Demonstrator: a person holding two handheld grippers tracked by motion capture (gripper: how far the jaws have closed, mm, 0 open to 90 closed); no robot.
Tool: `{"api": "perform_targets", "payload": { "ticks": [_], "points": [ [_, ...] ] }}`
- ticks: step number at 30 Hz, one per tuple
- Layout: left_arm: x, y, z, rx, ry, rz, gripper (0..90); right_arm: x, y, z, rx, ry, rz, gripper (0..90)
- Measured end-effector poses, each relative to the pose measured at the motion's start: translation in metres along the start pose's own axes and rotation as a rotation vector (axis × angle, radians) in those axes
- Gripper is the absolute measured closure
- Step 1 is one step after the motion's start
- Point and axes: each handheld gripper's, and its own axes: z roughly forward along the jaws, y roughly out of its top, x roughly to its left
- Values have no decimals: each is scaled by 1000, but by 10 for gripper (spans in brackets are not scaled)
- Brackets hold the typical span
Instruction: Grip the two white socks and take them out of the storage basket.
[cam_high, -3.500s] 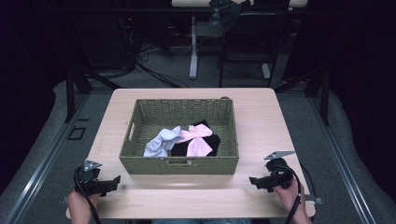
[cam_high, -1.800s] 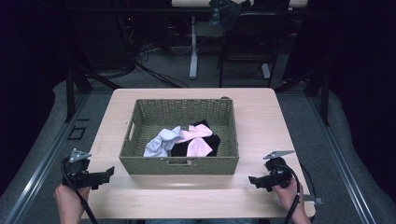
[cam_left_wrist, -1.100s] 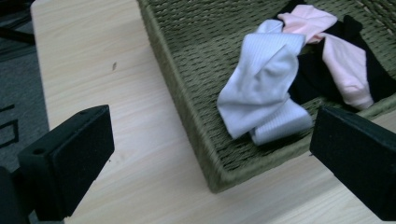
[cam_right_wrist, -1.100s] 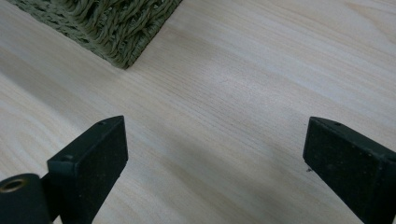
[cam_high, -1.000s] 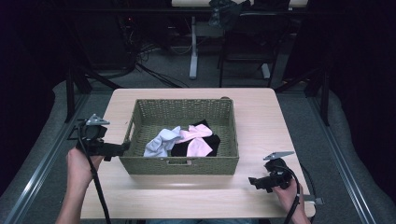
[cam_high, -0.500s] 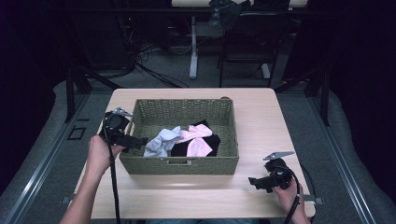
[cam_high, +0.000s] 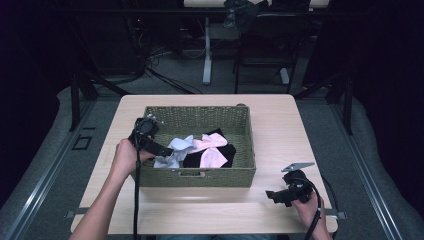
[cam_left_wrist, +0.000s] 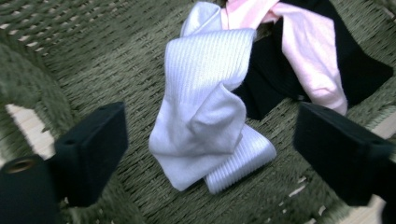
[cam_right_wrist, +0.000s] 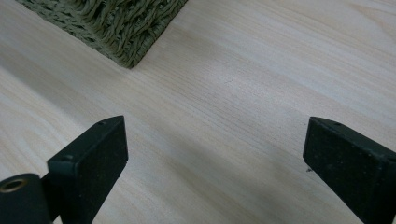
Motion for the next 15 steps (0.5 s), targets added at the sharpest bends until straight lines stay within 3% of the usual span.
{"api": "perform_targets", "payload": {
  "ticks": [5,15],
  "points": [
    [0,7,15,50,-41,13,235,-1,0,0,-3,-6,4,60],
    [4,13,33,110,-28,1,302,0,0,-1,-6,6,-1,60]
  ]
}}
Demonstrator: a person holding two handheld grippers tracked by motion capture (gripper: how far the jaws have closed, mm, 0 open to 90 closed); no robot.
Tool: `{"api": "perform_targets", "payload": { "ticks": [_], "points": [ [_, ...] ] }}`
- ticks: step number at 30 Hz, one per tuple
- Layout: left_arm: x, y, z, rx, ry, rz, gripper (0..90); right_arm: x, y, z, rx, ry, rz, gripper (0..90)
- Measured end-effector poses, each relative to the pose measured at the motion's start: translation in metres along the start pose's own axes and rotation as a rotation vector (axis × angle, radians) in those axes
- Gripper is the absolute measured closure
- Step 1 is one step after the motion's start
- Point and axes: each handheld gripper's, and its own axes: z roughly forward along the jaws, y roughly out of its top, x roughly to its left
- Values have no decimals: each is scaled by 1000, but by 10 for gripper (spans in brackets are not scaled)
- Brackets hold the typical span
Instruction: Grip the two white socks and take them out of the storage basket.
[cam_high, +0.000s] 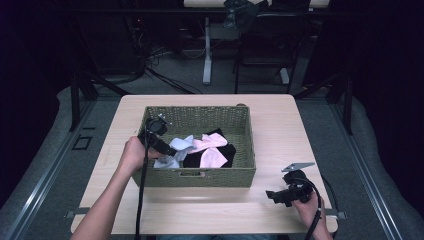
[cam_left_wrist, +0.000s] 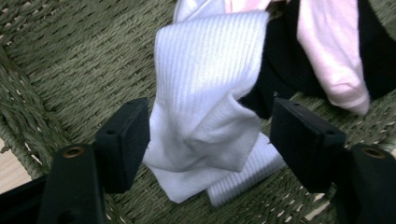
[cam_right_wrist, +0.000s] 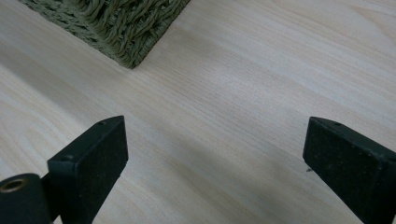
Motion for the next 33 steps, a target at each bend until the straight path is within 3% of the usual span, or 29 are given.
{"api": "perform_targets", "payload": {
  "ticks": [3,5,6,8,10,14,22,27,33],
  "points": [
    [3,0,3,7,-3,2,392,0,0,0,-1,0,0,60],
    [6,-1,4,-18,-34,-17,524,0,0,0,3,-2,-1,60],
    [7,-2,5,-23,-37,-18,524,0,0,0,3,-2,-1,60],
    [7,-2,8,-14,-45,-18,614,1,0,0,5,-3,-4,60],
    [7,-2,10,9,-30,-5,644,1,0,0,4,-8,-3,61],
    [5,0,9,1,-16,20,781,0,0,0,2,-3,-2,61],
    [5,-1,1,-36,-11,23,831,0,0,-1,2,-6,-2,61],
    [6,-2,-12,-91,-10,6,832,0,0,-1,1,-6,-3,61],
    [5,0,-26,-123,-2,9,833,0,0,-1,4,-15,-7,61]
  ]
}}
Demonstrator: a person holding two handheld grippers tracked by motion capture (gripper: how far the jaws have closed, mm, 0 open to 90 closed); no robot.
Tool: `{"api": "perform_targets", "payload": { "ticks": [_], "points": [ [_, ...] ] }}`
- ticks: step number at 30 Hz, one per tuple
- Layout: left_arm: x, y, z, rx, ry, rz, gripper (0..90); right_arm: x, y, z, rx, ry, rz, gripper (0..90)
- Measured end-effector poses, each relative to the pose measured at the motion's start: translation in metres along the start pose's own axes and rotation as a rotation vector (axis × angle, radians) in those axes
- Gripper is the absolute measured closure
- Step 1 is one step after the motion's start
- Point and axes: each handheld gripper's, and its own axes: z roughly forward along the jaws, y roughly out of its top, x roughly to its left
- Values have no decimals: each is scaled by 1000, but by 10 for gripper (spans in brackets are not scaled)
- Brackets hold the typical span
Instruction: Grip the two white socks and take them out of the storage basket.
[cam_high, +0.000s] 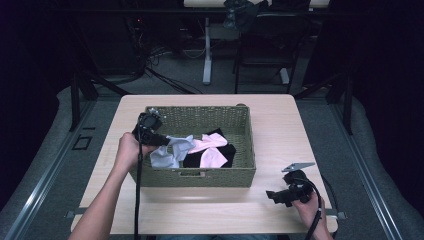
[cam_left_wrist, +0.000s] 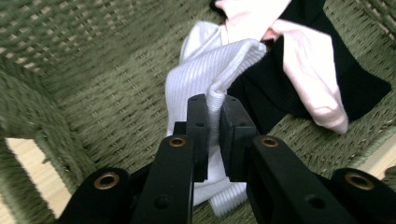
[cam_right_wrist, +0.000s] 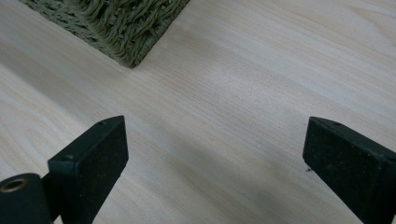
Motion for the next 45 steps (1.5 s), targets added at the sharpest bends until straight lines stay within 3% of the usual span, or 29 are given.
{"api": "perform_targets", "payload": {
  "ticks": [16,45],
  "points": [
    [-6,19,-34,-49,32,36,836,0,0,1,4,13,3,61],
    [-8,53,-88,-105,98,62,835,0,0,2,13,10,1,62]
  ]
}}
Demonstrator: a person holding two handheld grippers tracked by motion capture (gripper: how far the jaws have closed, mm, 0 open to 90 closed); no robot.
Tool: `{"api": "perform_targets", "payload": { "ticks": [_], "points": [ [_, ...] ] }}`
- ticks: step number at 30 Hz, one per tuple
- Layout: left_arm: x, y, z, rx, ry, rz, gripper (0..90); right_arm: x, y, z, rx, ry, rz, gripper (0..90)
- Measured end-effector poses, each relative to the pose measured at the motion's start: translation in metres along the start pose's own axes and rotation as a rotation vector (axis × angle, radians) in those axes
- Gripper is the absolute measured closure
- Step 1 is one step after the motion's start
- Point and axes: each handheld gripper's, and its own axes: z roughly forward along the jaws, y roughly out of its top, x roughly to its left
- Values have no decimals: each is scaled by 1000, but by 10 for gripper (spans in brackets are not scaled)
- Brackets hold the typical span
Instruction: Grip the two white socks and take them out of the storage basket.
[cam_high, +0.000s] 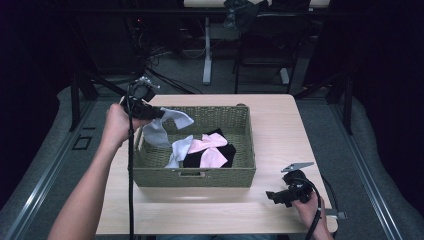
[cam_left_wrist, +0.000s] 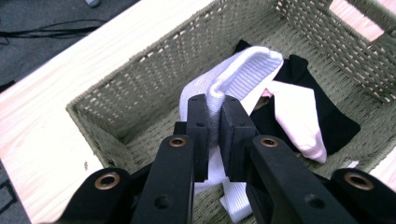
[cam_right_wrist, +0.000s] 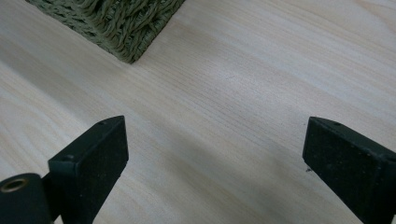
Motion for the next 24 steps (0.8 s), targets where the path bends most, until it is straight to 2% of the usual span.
{"api": "perform_targets", "payload": {
  "ticks": [9,15,24],
  "points": [
    [1,15,-15,5,28,15,835,0,0,0,6,-1,0,62],
    [4,21,-26,1,59,11,834,-1,0,0,7,-3,-2,62],
    [10,24,-40,-19,88,6,835,-1,0,0,11,-7,1,62]
  ]
}}
